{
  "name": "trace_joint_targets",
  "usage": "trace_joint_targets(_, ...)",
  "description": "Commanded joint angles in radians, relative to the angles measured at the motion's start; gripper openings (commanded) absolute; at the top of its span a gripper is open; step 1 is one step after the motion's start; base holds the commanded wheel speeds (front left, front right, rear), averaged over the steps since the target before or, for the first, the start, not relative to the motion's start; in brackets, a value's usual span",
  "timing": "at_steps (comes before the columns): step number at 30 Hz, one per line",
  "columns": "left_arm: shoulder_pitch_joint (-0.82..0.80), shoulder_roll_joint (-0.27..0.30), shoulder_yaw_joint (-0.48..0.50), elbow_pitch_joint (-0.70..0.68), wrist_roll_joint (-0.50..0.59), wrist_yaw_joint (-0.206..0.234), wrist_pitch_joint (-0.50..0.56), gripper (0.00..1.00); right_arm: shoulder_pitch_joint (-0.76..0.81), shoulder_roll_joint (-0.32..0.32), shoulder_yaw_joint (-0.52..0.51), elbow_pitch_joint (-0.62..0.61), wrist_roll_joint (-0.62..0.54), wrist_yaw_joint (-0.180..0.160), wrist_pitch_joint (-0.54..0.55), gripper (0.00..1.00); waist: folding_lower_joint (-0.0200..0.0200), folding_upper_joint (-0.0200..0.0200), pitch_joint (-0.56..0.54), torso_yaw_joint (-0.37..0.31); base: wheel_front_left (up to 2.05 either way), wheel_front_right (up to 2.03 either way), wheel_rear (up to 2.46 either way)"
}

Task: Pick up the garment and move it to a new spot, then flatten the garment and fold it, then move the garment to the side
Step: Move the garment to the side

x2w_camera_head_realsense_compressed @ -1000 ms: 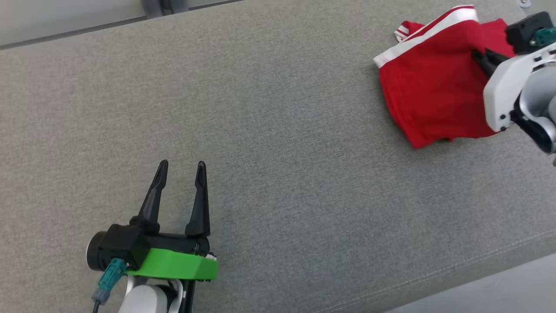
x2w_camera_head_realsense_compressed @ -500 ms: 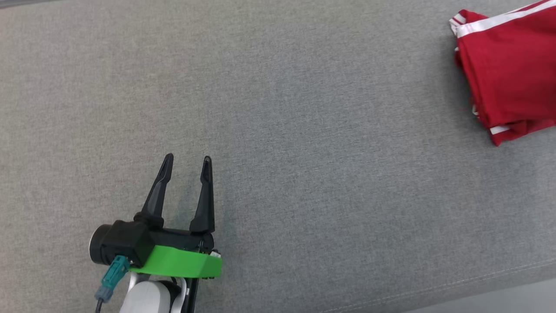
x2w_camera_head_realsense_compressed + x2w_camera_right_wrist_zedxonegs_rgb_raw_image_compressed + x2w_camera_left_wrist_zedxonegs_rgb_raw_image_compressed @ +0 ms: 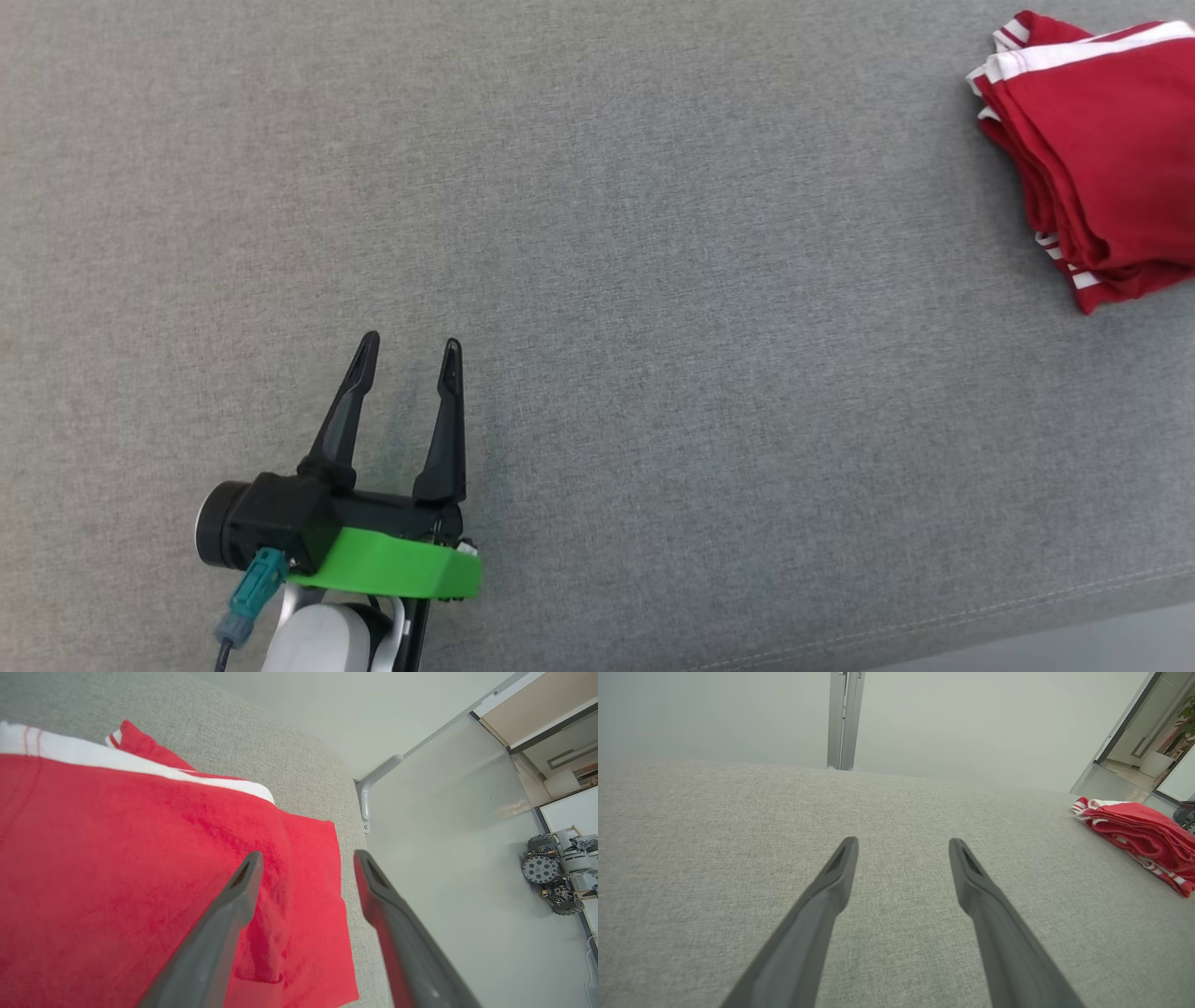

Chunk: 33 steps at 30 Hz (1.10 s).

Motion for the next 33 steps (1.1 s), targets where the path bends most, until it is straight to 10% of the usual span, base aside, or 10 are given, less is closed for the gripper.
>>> trace_joint_targets(1,0.001,0.005,0.003,0.003,0.004,-0.004,0.000,1.00,-0.021,0.015,-0.009,0.009,-0.013,-0.002,-0.024,1.00,-0.0001,-0.0001,-0.010,-0.009,0.00,0.00,0.00)
trace_joint_targets(20,-0.022,0.006,0.111,0.138,-0.082,0.055,0.000,1.00,0.099,0.219,-0.121,-0.160,0.088,-0.002,-0.207,1.00,-0.0001,-0.0001,-0.204,-0.014,0.00,0.00,0.00)
trace_joint_targets(33,0.047,0.003,0.181,0.194,-0.132,0.071,-0.001,1.00,0.608,0.468,-0.528,-0.596,-0.138,-0.002,-0.207,1.00,-0.0001,-0.0001,-0.346,0.048,0.00,0.00,0.00)
